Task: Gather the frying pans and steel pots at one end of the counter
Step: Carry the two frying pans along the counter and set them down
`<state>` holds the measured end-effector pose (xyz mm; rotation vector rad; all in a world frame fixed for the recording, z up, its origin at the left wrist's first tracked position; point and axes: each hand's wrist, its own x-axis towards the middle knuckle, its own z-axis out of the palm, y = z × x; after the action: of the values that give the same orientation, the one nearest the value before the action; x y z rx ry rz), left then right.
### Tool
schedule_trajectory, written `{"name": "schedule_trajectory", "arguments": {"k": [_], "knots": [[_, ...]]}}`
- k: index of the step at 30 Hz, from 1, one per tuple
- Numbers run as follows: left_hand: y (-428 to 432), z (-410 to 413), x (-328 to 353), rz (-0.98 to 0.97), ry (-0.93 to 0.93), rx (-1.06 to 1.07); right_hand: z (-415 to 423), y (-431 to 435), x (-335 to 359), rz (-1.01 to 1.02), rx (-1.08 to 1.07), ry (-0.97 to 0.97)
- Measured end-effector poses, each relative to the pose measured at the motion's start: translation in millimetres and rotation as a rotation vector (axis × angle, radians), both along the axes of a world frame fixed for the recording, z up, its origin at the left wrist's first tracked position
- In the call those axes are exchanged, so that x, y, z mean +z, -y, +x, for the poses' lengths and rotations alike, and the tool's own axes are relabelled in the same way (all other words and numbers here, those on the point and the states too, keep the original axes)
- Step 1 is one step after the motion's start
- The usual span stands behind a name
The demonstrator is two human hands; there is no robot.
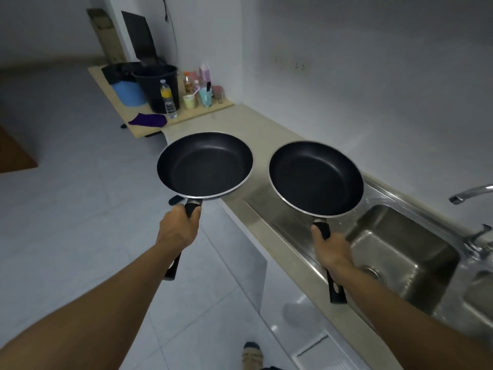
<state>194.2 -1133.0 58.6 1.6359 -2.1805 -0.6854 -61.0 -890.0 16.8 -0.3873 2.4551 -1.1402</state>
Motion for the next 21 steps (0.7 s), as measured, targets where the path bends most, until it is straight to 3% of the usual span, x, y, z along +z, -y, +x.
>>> {"name": "schedule_trajectory", "arguments": {"k": [10, 21], "knots": [[153, -56, -6, -0.005, 0.017, -0.014, -61, 163, -12, 0.015, 0.038, -0.015], [320, -95, -26, 0.028, 0.021, -0.061, -69, 307, -28, 0.055, -0.006, -0.005]]}}
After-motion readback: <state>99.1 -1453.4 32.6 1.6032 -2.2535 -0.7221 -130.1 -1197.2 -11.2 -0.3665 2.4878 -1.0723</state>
